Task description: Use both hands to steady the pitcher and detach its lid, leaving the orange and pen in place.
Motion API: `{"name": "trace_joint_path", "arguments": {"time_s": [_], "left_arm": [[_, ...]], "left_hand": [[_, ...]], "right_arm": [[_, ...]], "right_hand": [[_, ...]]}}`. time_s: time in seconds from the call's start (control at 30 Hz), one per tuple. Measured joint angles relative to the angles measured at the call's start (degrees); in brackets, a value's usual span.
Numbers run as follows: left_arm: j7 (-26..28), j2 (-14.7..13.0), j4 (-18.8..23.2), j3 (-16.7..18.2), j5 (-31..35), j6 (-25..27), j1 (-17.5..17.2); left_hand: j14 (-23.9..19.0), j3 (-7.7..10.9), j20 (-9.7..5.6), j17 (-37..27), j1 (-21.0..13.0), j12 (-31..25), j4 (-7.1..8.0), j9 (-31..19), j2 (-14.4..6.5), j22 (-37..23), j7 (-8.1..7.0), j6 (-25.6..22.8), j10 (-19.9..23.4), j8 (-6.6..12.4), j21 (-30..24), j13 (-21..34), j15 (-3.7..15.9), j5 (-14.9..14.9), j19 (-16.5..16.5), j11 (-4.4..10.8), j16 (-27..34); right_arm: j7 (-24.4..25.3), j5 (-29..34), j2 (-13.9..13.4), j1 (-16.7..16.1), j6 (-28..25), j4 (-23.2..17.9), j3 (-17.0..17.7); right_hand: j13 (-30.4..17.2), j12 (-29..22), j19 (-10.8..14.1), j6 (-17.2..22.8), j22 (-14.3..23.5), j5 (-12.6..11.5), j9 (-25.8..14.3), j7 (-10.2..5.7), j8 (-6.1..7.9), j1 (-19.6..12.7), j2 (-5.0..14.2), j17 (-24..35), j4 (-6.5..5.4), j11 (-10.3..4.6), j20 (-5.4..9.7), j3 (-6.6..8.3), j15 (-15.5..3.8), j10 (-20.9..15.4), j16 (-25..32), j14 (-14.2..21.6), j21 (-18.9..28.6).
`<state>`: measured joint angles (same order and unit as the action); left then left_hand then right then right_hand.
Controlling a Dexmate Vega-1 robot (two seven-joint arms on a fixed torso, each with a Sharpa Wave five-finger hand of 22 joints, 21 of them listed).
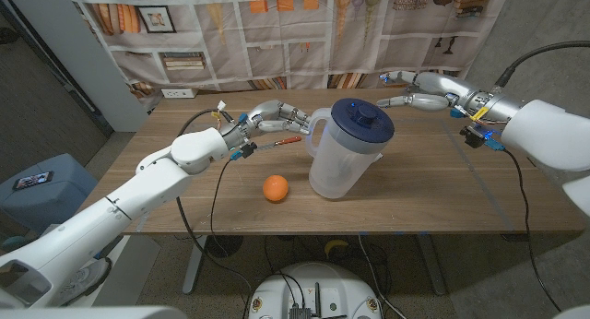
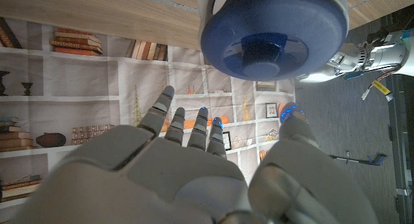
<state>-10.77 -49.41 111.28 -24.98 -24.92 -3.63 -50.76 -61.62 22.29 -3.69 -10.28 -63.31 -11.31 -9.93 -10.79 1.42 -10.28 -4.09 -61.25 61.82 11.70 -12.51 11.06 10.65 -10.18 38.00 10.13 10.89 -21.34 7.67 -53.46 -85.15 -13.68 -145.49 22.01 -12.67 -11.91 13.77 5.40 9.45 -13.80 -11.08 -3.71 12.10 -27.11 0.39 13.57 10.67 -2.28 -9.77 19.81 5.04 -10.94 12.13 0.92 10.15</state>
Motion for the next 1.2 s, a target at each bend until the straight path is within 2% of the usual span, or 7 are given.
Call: {"name": "trace_joint_path", "arguments": {"time_s": [0.03, 0.1, 0.17, 0.23, 0.33, 0.77, 1.2], "left_arm": [[-0.03, -0.02, 0.00, 0.00, 0.00, 0.01, 0.02], [-0.12, -0.07, 0.00, 0.00, -0.03, 0.02, 0.07], [-0.30, -0.13, 0.00, 0.00, -0.10, 0.04, 0.12], [-0.41, -0.16, -0.01, 0.00, -0.13, 0.04, 0.15], [-0.52, -0.24, -0.09, -0.01, -0.18, 0.05, 0.20], [-0.83, -0.50, 0.01, -0.06, -0.28, 0.44, 0.54], [-1.12, -0.67, 0.63, -0.32, -0.29, 1.27, 0.99]], "left_hand": [[0.00, 0.00, 0.00, 0.00, 0.00, 0.00, 0.00, 0.00, 0.00, 0.00, 0.00, 0.00, 0.00, 0.00, 0.00, 0.00, 0.00, 0.00, 0.00, 0.00, -0.02], [0.00, -0.07, 0.00, 0.01, 0.00, 0.00, -0.06, 0.00, 0.00, 0.00, 0.00, 0.00, 0.00, 0.00, 0.00, -0.02, 0.00, 0.00, 0.00, 0.00, 0.01], [0.00, -0.17, 0.00, 0.02, 0.00, 0.00, 0.02, -0.01, 0.00, 0.00, 0.00, 0.00, 0.00, 0.00, 0.00, -0.02, 0.00, 0.01, 0.00, 0.00, 0.34], [0.00, -0.31, 0.00, 0.02, 0.00, 0.01, 0.02, -0.06, 0.00, 0.00, 0.00, 0.00, 0.00, 0.00, 0.00, -0.02, 0.00, 0.02, 0.00, 0.00, 0.38], [-0.15, -0.31, 0.00, 0.05, -0.01, 0.01, 0.02, -0.07, 0.01, 0.00, 0.00, 0.00, 0.01, -0.01, 0.00, -0.02, 0.15, 0.04, 0.00, 0.01, 0.38], [-0.30, -0.34, 0.00, 0.00, -0.08, -0.18, 0.01, -0.06, 0.08, 0.00, 0.01, -0.60, 0.74, -0.21, 0.00, -0.01, 0.30, 0.17, 0.00, 0.12, 0.38], [-0.30, -0.57, 0.00, 0.00, -0.14, -0.18, -0.07, -0.03, 0.13, 0.00, 0.01, -0.61, 0.82, 0.00, 0.00, 0.02, 0.30, 0.00, 0.00, 0.20, 0.37]], "right_arm": [[-0.55, 0.14, -0.19, 0.31, 0.00, -0.08, -0.07], [-1.35, 0.27, -0.66, 0.98, -0.04, -0.21, -0.26], [-2.78, 0.44, -1.27, 1.76, -0.42, -0.34, -0.49], [-3.73, 0.47, -2.23, 2.95, -0.74, -0.47, -0.80], [-5.53, 0.42, -3.38, 4.28, -1.48, -0.59, -1.09], [-12.13, -1.51, -8.25, 9.12, -4.90, -1.04, -2.04], [-15.08, -3.78, -13.17, 13.83, -6.23, 0.00, -4.58]], "right_hand": [[0.00, 0.00, -0.30, 0.00, 0.00, 0.00, 0.00, 0.00, 0.00, -0.52, -0.50, 0.00, 0.03, 0.00, -0.30, 0.11, 0.00, 0.00, 0.00, 0.00, 0.00], [0.00, 0.00, -0.83, -0.37, 0.00, 0.00, 0.00, -0.37, 0.00, -1.35, -0.01, 0.00, -0.09, -0.22, -0.78, 0.55, 0.38, 0.23, 0.00, -0.46, -0.22], [0.00, 0.00, -1.44, -0.42, 0.00, -0.40, 0.00, -0.42, 0.00, -2.22, -0.86, 0.00, 0.07, -0.22, -0.56, 0.70, 0.49, 0.22, 0.00, -0.94, -0.22], [0.00, 0.00, -1.83, -0.72, 0.00, -0.40, 0.00, -0.72, 0.00, -2.86, -0.29, 0.00, 0.05, -0.51, -0.97, 0.72, 0.70, 0.51, 0.00, -1.14, -0.22], [-0.27, 0.00, -2.25, -0.72, 0.00, -0.61, 0.00, -0.72, 0.00, -3.30, -0.75, 0.00, 0.08, -0.51, -1.39, 1.19, 1.12, 0.52, 0.00, -1.57, -0.22], [-0.27, 0.00, -2.76, -0.70, 0.00, -0.83, -0.27, -1.34, 0.00, -5.22, -1.44, 0.01, -0.09, -1.02, -1.90, 1.81, 1.42, 1.03, 0.00, -1.86, -0.22], [-0.53, -0.45, -2.75, 0.01, 0.00, -1.05, -0.26, -2.66, 0.66, -7.52, -1.96, 0.02, -0.25, -1.41, -1.90, 2.44, 0.78, -0.44, 0.45, -1.22, 0.24]]}}
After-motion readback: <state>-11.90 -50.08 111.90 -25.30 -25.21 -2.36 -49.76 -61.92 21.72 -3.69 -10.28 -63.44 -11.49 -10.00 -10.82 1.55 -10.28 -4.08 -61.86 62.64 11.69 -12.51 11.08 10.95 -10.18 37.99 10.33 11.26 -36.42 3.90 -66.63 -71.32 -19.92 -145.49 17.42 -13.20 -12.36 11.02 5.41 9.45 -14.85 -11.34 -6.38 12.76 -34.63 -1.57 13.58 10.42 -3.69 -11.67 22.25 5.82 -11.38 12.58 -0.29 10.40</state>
